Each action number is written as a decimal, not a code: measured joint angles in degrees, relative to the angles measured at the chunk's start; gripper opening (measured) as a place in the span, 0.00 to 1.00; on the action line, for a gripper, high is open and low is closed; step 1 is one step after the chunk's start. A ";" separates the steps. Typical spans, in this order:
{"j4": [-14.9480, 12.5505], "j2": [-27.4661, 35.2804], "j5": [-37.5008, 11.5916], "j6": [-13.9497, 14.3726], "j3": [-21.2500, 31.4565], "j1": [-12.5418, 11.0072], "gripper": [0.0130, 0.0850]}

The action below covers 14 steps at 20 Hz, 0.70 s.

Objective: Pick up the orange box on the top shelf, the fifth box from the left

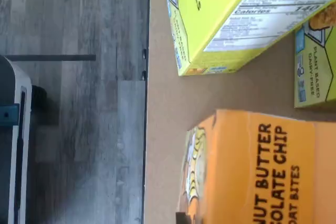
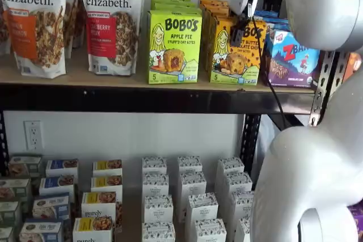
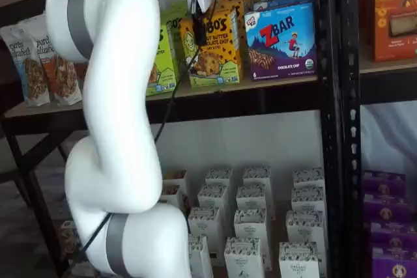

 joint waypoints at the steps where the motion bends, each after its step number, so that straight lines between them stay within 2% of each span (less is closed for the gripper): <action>1: -0.12 0.05 0.07 0.01 -0.07 0.03 0.44; 14: 0.60 0.27 0.79 -0.09 -1.35 -0.34 0.44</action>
